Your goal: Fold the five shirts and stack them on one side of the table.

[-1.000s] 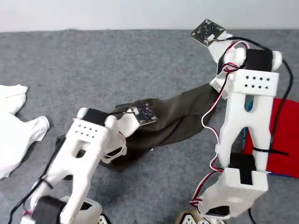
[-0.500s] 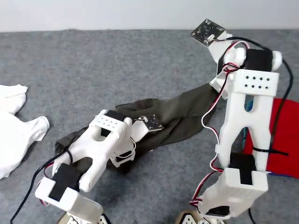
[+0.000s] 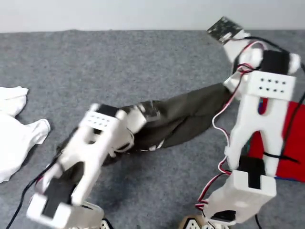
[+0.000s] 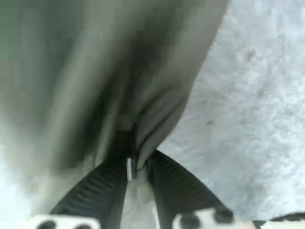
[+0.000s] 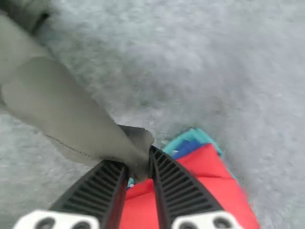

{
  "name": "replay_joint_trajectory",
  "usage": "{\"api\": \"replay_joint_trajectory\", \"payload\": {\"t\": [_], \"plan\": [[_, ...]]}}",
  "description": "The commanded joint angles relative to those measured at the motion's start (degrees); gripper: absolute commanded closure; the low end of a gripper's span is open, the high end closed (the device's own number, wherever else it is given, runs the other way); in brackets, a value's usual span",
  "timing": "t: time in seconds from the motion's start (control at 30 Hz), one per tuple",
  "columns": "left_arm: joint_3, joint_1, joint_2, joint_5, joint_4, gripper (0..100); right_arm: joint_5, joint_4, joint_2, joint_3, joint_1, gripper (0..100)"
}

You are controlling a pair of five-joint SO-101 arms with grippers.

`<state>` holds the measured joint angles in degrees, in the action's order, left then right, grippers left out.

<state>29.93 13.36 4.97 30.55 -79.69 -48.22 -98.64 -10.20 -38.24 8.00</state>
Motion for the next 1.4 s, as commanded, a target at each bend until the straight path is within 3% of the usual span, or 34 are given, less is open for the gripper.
{"api": "replay_joint_trajectory", "payload": {"t": [0.0,0.23,0.5,0.7,1.07,1.37], "plan": [[-6.46,-2.81,13.71,-0.09,-6.77,99,0.44,0.13,1.01,-6.24,1.98,98.8],[-6.73,-1.14,24.26,5.27,-21.10,99,0.53,-1.71,0.84,-10.99,1.45,98.8],[1.71,2.46,29.45,6.33,-20.84,98,0.53,-1.80,0.48,-10.99,1.71,98.8],[2.86,3.08,30.51,1.93,-20.66,81,0.53,-1.89,0.48,-10.81,1.80,98.8],[3.91,2.99,29.89,-3.60,-7.47,80,0.62,-1.98,0.40,-10.81,1.54,98.8],[22.02,2.64,29.89,-3.87,8.26,84,0.62,-1.98,0.48,-10.81,0.92,98.8]]}}
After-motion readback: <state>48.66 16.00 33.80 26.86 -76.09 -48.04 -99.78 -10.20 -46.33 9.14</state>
